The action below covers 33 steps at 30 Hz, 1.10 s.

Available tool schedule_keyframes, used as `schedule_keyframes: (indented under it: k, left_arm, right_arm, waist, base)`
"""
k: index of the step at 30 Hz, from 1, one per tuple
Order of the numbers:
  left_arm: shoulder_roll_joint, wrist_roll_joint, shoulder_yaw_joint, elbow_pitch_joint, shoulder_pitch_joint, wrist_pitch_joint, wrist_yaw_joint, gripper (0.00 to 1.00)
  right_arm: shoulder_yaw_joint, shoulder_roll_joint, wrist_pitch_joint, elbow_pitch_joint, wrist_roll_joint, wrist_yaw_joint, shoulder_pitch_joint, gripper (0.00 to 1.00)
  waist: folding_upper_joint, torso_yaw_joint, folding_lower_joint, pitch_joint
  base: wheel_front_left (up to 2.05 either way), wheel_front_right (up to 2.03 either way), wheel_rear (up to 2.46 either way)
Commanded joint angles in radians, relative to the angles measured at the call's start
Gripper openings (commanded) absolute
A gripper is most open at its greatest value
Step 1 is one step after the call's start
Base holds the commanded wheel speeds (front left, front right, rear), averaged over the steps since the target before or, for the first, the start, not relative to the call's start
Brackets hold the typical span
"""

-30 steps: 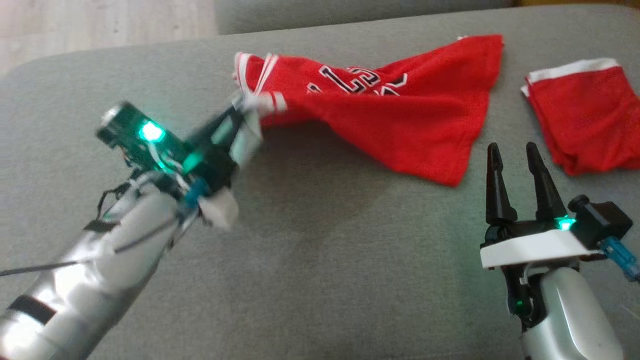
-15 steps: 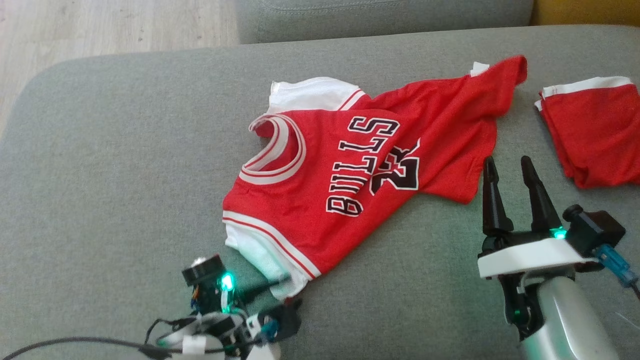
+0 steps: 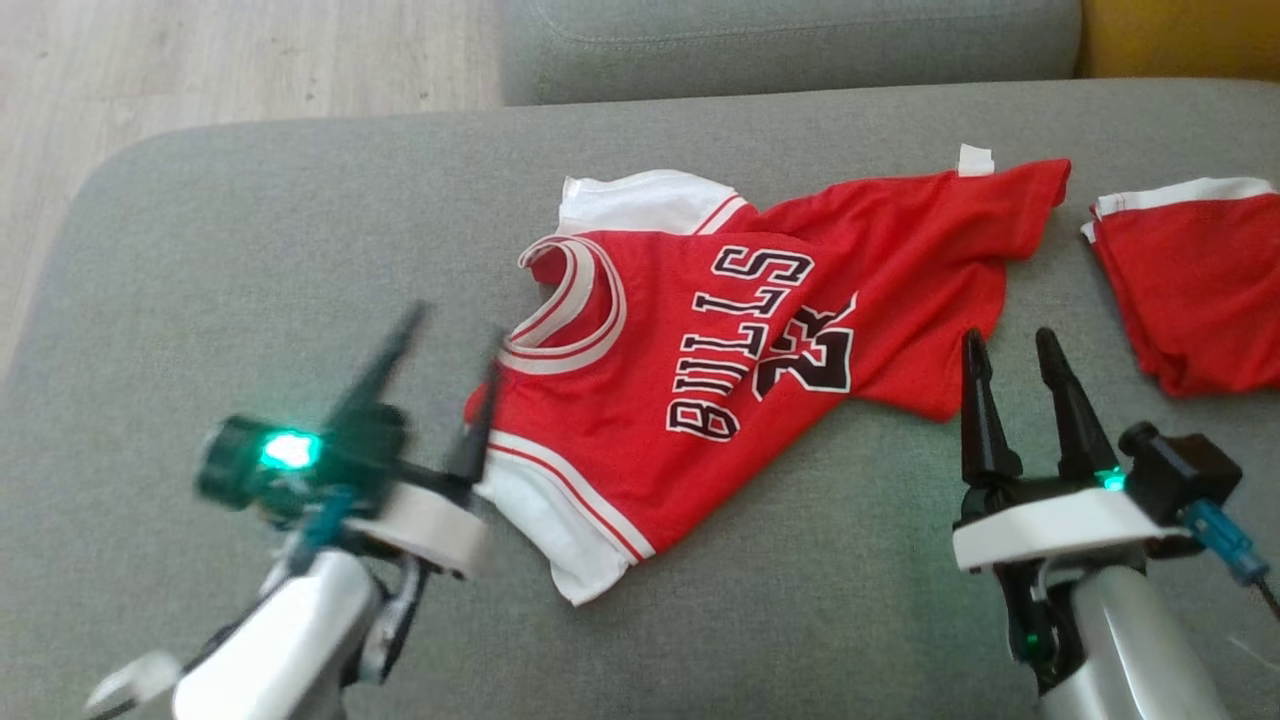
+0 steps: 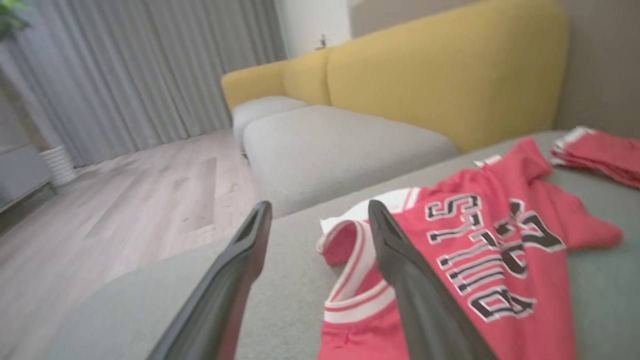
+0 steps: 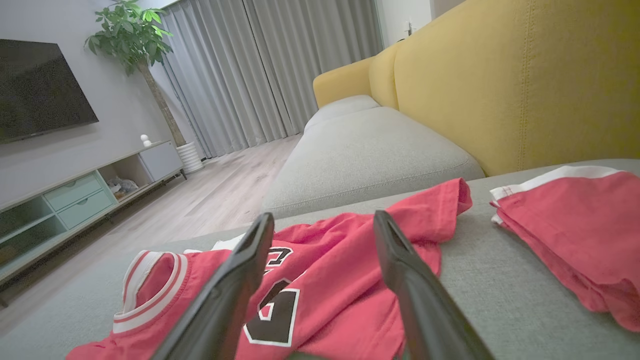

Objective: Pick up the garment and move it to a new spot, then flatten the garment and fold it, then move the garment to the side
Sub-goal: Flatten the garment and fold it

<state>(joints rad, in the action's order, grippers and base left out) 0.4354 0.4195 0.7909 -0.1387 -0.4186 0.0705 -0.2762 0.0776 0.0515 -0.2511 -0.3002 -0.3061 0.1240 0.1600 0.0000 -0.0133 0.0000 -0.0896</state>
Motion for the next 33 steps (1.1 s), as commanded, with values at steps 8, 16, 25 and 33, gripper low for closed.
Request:
schedule_keyframes:
  k: [8,16,25,33]
  left_arm:
    - [-0.053,0.212,-0.255,-0.007,0.125,0.167,-0.06,1.0]
    - [-0.033,0.192,-0.245,-0.072,0.041,0.162,0.057,1.0]
    - [0.029,0.259,-0.138,-0.223,-0.405,-0.274,0.362,1.0]
    - [0.06,0.334,-0.005,-0.376,-0.589,-0.531,0.406,1.0]
  right_arm:
    - [0.028,-0.001,-0.011,0.03,0.013,0.007,-0.001,1.0]
    - [0.041,-0.001,-0.004,0.045,0.012,0.007,0.028,1.0]
    - [0.069,-0.001,-0.008,0.042,-0.014,0.007,0.078,1.0]
    - [0.109,-0.001,-0.01,0.042,-0.053,0.007,0.121,1.0]
  waist:
    - [0.0,0.015,0.0,-0.007]
    - [0.0,-0.014,0.0,-0.072]
    - [0.0,-0.126,0.0,-0.197]
    - [0.0,-0.232,0.0,-0.264]
  base:
    - [0.0,0.0,0.0]
    - [0.0,0.0,0.0]
    - [0.0,0.0,0.0]
    - [0.0,0.0,0.0]
